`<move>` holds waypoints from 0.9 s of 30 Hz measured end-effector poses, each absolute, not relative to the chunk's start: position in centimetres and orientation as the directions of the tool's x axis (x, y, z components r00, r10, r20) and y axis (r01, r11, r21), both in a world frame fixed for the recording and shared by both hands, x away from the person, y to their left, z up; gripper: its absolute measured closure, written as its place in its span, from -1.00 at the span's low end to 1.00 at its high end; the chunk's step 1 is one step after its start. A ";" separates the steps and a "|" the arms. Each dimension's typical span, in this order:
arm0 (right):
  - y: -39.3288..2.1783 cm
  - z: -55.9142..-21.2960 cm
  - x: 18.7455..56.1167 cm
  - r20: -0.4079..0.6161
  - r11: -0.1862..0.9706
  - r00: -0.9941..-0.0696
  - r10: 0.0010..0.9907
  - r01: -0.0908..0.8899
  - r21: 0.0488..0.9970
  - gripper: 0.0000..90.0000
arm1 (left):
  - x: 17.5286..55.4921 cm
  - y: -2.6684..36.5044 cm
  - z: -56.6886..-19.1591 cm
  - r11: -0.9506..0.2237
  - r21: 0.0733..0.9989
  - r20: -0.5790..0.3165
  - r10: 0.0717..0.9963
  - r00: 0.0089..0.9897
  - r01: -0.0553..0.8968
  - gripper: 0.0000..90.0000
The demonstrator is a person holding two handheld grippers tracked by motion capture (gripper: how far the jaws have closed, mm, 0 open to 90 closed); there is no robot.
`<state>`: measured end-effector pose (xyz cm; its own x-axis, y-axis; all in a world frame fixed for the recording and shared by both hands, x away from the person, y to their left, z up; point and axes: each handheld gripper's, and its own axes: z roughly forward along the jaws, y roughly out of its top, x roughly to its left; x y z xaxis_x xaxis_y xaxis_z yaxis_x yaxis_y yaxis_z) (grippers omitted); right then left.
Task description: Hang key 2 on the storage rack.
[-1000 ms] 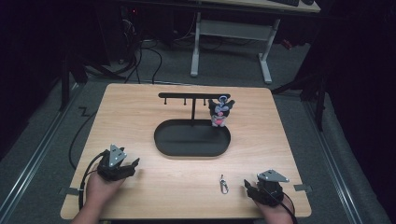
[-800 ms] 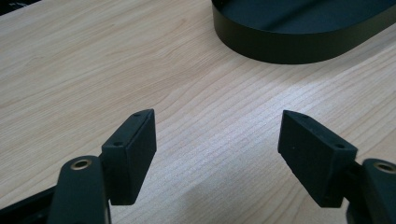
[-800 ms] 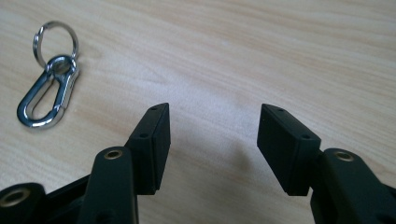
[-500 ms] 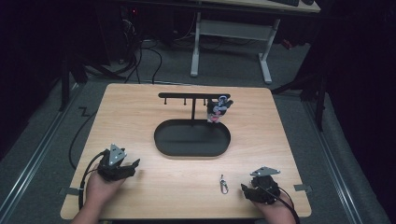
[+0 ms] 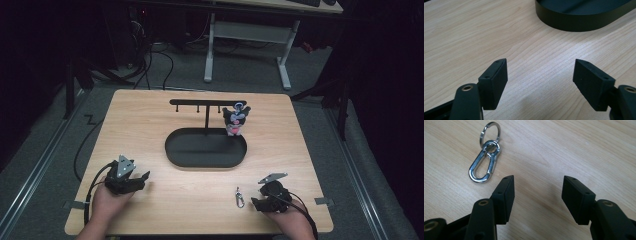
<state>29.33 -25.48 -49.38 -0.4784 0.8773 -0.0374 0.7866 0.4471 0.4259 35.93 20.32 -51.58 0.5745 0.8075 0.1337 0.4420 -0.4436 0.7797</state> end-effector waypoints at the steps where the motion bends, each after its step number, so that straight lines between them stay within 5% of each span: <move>1: -25.4 -49.4 29.5 -0.044 0.463 -0.491 0.870 0.782 0.417 -0.02 | 35.9 20.3 -51.6 -0.444 0.780 0.134 0.807 0.575 0.442 -0.37; 27: -24.3 -49.1 30.1 -0.036 0.498 -0.516 0.856 0.804 0.323 -0.02 | 36.0 20.1 -51.7 -0.458 0.776 0.132 0.791 0.597 0.434 -0.37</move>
<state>30.11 -24.34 -49.13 -0.5158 0.8559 -0.0362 0.8043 0.4984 0.3235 36.01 20.13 -51.66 0.5974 0.7910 0.1324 0.4340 -0.4577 0.7760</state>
